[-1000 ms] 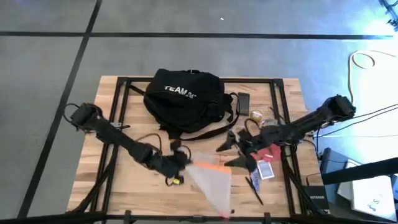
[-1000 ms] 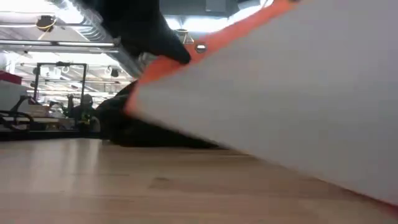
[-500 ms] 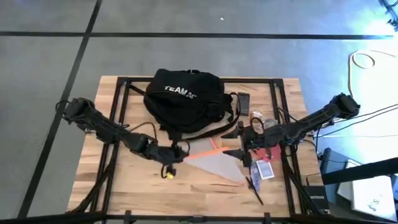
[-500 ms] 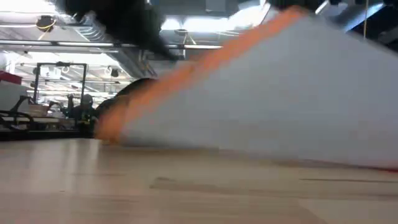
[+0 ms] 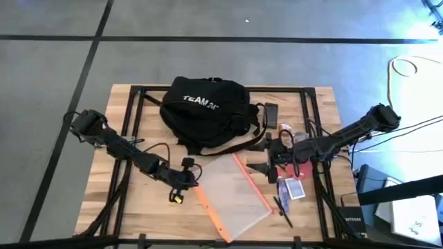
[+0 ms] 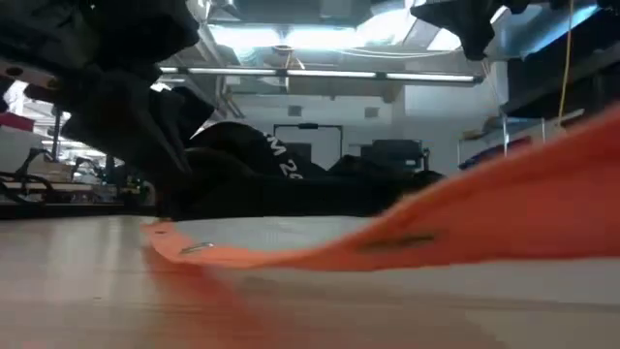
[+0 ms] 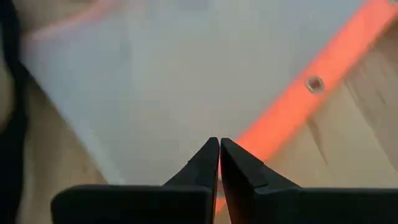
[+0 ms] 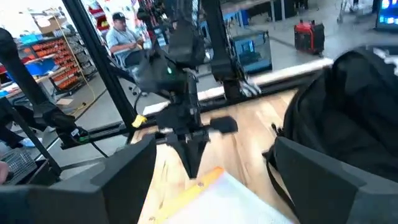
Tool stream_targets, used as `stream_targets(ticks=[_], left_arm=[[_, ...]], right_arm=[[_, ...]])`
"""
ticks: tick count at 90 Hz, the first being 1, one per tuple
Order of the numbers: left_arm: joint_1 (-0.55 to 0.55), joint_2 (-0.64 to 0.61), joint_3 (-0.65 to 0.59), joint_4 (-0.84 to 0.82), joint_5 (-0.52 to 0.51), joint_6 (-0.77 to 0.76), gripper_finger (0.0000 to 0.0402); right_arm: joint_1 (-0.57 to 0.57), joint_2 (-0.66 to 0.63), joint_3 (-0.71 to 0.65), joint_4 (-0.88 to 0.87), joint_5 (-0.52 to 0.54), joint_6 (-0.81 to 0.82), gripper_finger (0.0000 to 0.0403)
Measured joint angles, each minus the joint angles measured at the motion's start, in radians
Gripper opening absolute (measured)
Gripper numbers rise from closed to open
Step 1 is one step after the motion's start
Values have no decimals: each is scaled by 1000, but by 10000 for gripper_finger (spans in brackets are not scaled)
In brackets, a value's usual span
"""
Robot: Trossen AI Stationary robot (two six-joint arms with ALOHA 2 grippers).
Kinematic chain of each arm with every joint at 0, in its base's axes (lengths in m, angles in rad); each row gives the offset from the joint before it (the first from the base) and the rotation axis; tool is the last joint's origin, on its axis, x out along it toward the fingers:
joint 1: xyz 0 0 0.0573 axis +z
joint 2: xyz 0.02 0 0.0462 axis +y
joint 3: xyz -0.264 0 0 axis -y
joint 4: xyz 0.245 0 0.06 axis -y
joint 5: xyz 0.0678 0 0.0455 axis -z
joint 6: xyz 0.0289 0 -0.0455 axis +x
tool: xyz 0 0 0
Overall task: Unpack backpack
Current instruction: Put the pink charger adapter into the white zip bag
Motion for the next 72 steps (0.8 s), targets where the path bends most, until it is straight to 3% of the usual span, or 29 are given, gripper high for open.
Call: stream_targets(ticks=[12, 37, 43, 56, 72], left_arm=[[12, 7, 0, 140, -63, 9, 0], [85, 134, 2, 437, 0, 89, 1], [131, 148, 30, 440, 30, 90, 10], [238, 177, 104, 349, 147, 66, 67], [320, 259, 222, 347, 241, 180, 172]], right_arm=[[0, 40, 0, -80, 0, 100, 308], [1, 186, 0, -191, -8, 345, 308], [2, 213, 0, -201, -39, 370, 308], [45, 251, 0, -275, -50, 403, 308], [112, 259, 0, -362, -27, 449, 308]])
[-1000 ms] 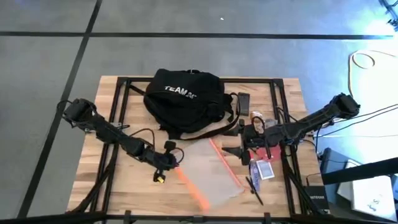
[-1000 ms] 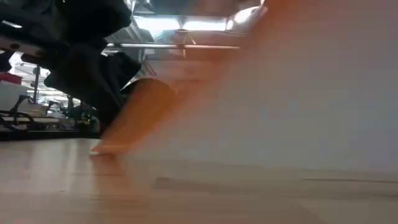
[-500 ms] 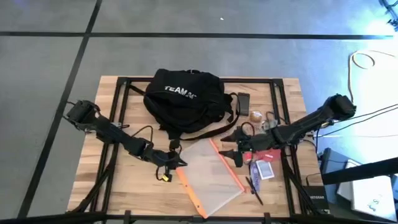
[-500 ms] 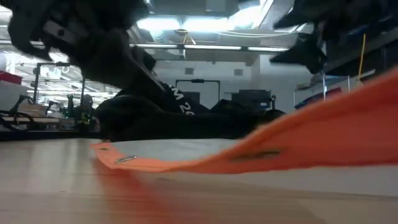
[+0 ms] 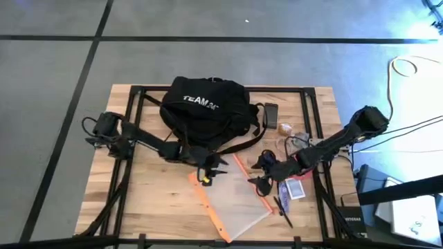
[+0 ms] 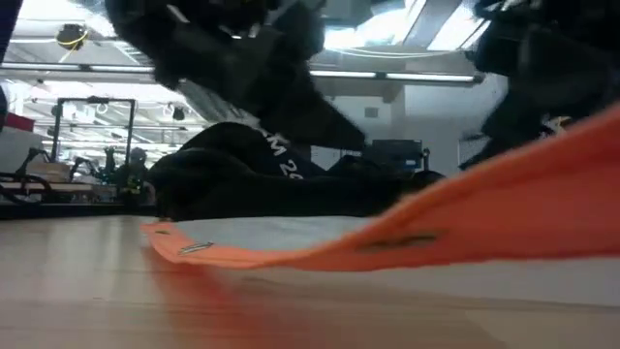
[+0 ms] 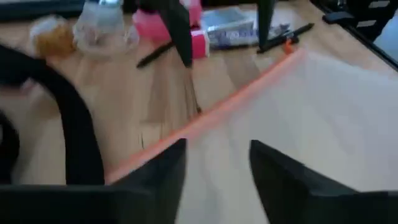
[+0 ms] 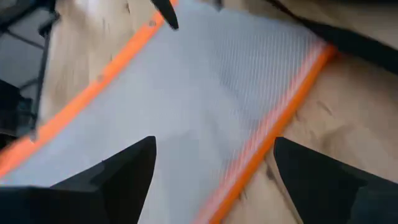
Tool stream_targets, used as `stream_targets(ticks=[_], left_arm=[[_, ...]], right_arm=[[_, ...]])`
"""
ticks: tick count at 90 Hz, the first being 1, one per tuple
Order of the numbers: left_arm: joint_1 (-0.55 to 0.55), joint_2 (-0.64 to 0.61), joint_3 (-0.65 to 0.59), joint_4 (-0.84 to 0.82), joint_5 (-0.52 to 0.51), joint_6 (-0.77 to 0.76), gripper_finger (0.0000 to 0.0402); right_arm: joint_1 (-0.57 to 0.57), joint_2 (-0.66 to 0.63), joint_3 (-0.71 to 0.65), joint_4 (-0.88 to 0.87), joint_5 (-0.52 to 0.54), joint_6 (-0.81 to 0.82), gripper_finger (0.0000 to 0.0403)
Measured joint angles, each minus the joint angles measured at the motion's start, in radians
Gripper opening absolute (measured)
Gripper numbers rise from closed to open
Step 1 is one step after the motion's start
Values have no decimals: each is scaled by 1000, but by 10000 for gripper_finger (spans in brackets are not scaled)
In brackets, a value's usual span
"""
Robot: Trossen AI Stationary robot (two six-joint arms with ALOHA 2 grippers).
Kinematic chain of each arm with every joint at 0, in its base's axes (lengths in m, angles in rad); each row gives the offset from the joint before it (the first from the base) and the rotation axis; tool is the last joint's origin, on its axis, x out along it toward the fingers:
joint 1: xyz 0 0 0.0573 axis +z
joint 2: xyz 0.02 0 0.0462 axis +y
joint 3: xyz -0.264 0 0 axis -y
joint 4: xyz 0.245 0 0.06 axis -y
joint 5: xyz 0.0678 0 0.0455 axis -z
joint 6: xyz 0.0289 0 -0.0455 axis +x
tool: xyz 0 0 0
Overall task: Unpack backpack
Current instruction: Put the pink charger adapter into the white zip bag
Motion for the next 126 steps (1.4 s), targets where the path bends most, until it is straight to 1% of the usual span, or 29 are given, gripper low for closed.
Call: stream_targets(ticks=[5, 12, 16, 21, 27, 35, 45, 50, 55, 68, 78, 86, 96, 103, 114, 126], left_arm=[[18, 37, 53, 17, 51, 38, 205], [41, 93, 138, 10, 170, 105, 244], [51, 129, 187, -14, 220, 143, 261], [62, 177, 249, -62, 255, 180, 275], [75, 234, 314, -126, 281, 231, 283], [94, 295, 404, -213, 300, 272, 284], [112, 339, 498, -365, 320, 306, 279], [119, 354, 523, -406, 323, 322, 277], [126, 362, 536, -426, 326, 328, 276], [145, 371, 540, -463, 374, 328, 275], [150, 371, 540, -473, 374, 358, 273], [150, 371, 540, -457, 377, 394, 262], [150, 383, 540, -460, 417, 433, 243], [148, 394, 539, -473, 411, 438, 238], [148, 404, 539, -425, 404, 438, 237], [149, 407, 540, -413, 354, 431, 237]], right_arm=[[27, 0, 0, -6, 2, 0, 308], [63, 0, 0, -7, -2, -1, 308], [81, 0, 0, -7, -12, -1, 308], [104, 0, 0, -7, -28, 1, 308], [127, 0, 0, -9, -50, 12, 308], [154, 0, 0, -11, -60, 29, 308], [180, 0, 0, -17, -60, 55, 308], [189, 0, 0, -17, -60, 59, 308], [192, 0, 0, -16, -60, 60, 308], [190, 0, 0, -24, -66, 70, 308], [190, 0, 0, -23, -47, 74, 308], [189, 0, 0, -25, -21, 74, 308], [189, 0, 0, -21, 12, 77, 308], [189, 0, 0, -20, 22, 96, 308], [189, 0, 0, -12, 56, 100, 308], [189, 0, 0, 3, 90, 101, 308]])
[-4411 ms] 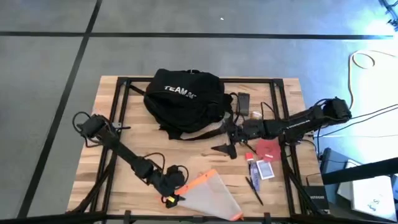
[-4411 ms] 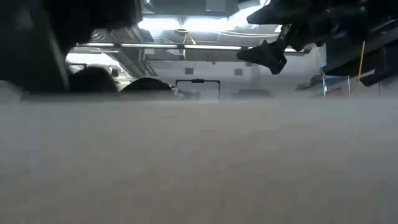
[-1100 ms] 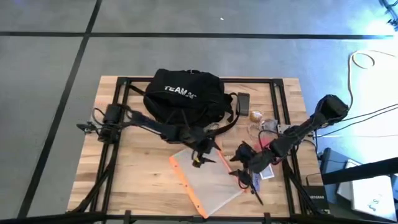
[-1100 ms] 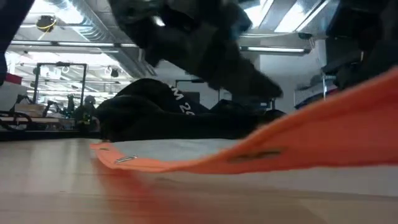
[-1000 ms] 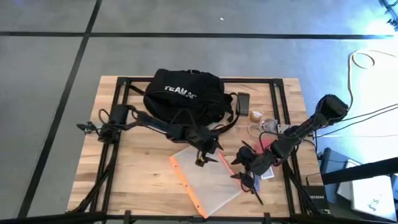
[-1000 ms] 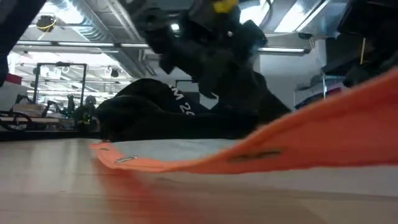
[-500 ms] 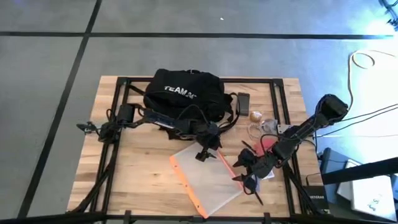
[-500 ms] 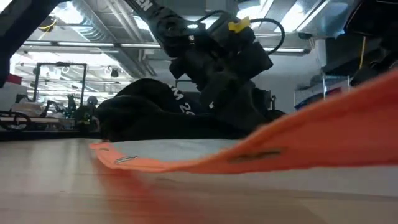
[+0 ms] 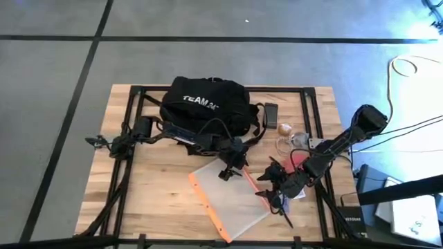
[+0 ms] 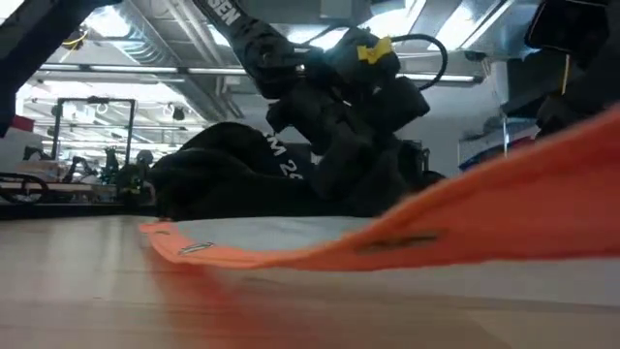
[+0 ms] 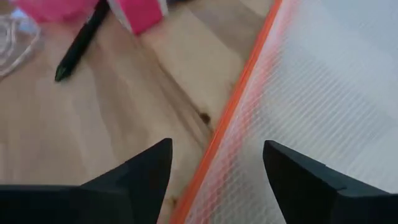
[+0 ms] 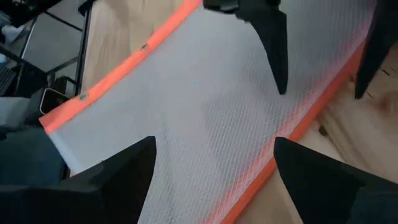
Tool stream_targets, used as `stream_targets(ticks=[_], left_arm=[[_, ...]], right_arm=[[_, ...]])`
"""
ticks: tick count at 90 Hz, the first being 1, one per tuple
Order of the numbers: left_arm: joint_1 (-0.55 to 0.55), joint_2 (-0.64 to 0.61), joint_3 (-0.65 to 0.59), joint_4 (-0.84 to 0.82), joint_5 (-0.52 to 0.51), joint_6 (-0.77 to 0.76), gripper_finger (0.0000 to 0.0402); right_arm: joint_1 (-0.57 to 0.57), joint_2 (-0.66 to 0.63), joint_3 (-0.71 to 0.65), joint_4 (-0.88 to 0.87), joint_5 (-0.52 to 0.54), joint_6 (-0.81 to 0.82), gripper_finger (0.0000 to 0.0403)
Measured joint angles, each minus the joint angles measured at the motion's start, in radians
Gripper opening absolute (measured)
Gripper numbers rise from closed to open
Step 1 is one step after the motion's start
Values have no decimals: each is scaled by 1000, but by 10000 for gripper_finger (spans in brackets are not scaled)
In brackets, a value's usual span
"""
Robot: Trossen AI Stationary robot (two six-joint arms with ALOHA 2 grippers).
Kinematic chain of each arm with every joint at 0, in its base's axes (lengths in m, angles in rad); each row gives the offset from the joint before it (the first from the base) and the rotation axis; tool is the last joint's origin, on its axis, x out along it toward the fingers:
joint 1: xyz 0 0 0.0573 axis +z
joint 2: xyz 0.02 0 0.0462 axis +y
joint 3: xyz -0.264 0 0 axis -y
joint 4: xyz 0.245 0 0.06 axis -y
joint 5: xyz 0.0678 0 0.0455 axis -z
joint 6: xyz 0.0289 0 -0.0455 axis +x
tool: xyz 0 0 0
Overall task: Unpack backpack
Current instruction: Put the pink charger adapter into the white zip bag
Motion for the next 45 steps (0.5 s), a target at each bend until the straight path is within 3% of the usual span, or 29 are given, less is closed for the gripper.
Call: stream_targets(ticks=[45], left_arm=[[-2, 33, 1, 12, 17, -42, 237]], right_arm=[[0, 0, 0, -3, 2, 25, 308]])
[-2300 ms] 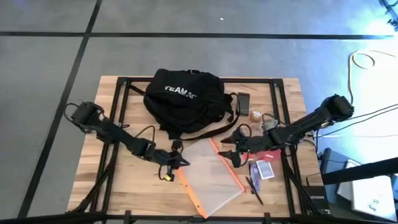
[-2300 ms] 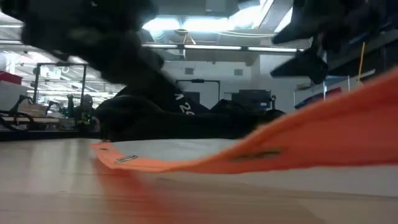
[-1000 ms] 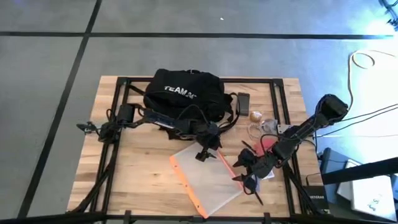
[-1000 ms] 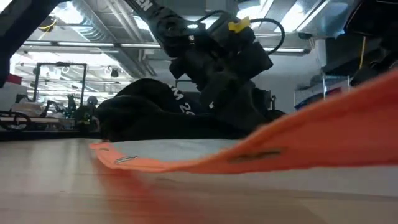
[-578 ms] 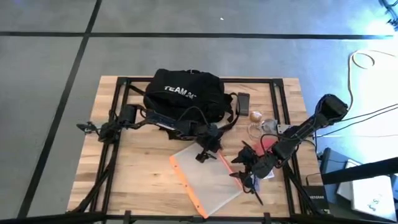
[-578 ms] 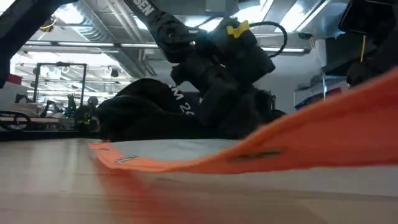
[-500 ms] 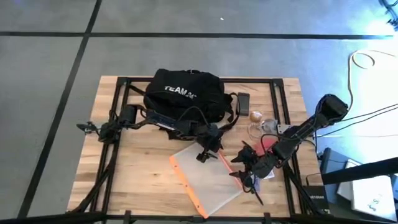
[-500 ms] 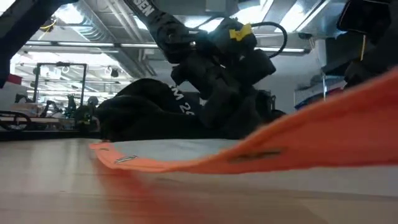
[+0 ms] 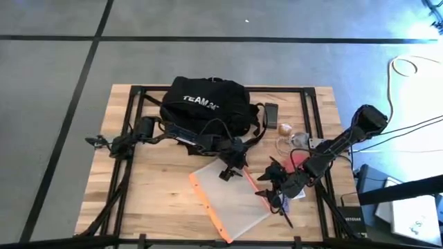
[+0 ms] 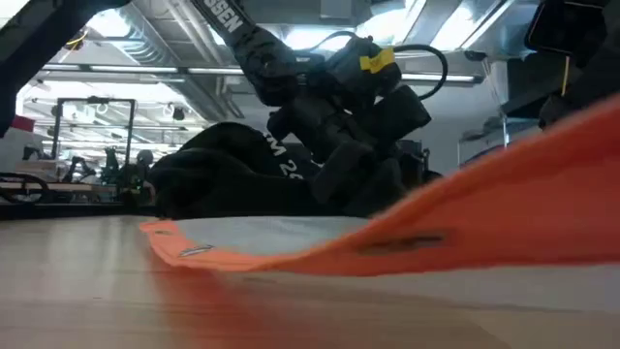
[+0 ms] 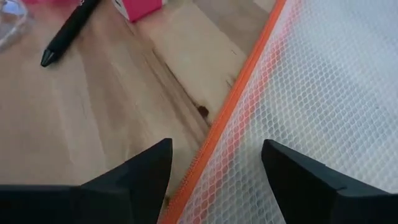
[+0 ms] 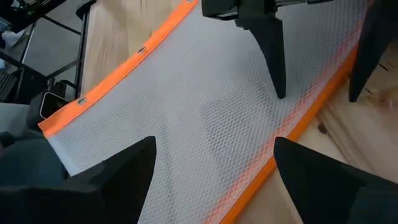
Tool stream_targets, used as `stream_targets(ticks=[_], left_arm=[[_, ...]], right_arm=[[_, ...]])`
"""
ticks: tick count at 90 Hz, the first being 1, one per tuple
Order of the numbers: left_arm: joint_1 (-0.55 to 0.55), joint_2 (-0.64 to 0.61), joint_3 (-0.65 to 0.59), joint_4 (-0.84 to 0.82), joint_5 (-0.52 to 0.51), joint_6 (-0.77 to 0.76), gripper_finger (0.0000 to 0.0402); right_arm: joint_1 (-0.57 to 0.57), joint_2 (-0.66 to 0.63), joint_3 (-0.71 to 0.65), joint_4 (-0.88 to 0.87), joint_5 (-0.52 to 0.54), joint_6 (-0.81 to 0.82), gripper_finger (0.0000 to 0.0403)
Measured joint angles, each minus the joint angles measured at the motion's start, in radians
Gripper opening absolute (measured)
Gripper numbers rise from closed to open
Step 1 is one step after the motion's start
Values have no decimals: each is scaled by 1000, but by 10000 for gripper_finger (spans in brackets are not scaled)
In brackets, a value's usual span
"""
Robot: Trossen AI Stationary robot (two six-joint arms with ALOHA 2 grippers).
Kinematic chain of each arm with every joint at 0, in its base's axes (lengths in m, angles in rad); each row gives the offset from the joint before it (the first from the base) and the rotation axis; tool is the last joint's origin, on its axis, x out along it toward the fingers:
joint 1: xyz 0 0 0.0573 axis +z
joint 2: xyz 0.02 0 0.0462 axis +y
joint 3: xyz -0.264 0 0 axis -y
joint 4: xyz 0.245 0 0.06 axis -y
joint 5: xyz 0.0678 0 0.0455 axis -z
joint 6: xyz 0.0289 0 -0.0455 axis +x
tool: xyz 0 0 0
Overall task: Unpack backpack
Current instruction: Put the pink charger adapter into the white zip bag
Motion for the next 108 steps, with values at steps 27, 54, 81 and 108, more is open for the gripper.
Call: stream_targets(ticks=[27, 54, 81, 108], left_arm=[[-9, 0, 0, -6, -33, -11, 204], [-29, 0, 0, -7, -61, -6, 40], [-42, 1, 0, -7, -80, 20, 1], [-86, -51, -5, -88, -160, 44, 0]], right_arm=[[0, 0, 0, -3, 23, 0, 308], [0, 0, 0, -1, 24, 0, 308], [0, 0, 0, 0, 24, 0, 308], [0, 0, 0, -22, -44, 7, 308]])
